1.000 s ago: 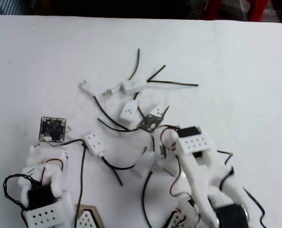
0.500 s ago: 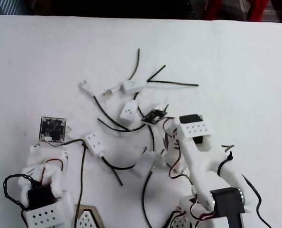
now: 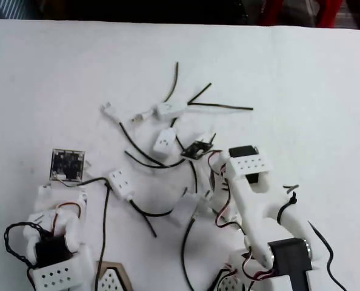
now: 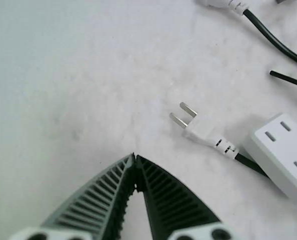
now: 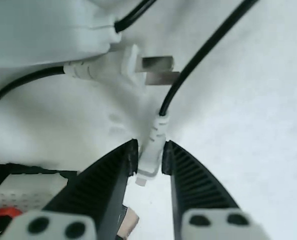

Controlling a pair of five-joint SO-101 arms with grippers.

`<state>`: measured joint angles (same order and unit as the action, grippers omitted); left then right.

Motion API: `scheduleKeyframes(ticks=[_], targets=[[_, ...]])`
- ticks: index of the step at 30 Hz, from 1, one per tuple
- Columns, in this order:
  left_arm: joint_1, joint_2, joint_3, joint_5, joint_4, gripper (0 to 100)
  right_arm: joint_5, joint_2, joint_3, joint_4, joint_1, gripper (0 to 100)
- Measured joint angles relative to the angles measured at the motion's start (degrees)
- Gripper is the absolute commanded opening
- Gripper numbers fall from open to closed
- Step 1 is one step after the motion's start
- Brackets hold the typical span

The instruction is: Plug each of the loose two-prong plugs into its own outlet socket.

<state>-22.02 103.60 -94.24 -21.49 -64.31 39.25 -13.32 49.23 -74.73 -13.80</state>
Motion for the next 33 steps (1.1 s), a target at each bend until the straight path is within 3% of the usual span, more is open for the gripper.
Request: scheduleKeyframes(ticks=[33], targets=[[0.0, 0.0, 0.0, 0.0, 0.0, 2, 3.52, 5.98, -2.64, -3.16, 0.35, 1.8]])
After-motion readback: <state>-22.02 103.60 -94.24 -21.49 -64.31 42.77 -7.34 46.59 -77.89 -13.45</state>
